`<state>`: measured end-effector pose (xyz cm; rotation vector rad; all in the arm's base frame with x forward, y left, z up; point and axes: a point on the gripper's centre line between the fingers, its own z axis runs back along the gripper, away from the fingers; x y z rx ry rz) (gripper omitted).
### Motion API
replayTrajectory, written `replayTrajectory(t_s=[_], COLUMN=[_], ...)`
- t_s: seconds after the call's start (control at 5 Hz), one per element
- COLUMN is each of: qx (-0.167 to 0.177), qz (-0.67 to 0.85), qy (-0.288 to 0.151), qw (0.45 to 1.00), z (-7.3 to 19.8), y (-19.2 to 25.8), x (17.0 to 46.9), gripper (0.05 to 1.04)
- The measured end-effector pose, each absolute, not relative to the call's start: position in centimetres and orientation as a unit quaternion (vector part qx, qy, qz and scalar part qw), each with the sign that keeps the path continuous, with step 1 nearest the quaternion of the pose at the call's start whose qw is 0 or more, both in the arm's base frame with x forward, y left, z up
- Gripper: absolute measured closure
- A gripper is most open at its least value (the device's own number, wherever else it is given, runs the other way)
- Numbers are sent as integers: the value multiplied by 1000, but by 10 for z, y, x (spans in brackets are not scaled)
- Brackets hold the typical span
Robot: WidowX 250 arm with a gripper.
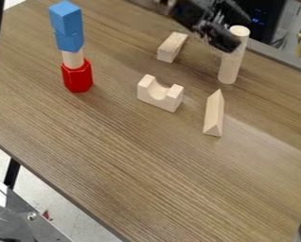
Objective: Stand the cylinder
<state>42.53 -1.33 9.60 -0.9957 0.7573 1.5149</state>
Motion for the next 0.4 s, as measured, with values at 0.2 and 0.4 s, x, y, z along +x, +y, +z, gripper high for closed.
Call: replayTrajectory(t_s=[0.2, 0.4], qx=[-385, -355], qz=[671, 672], qy=[359, 322], qw=[522, 564], z=[96, 98], y=[-14, -6], x=[419, 422], gripper=[83, 83])
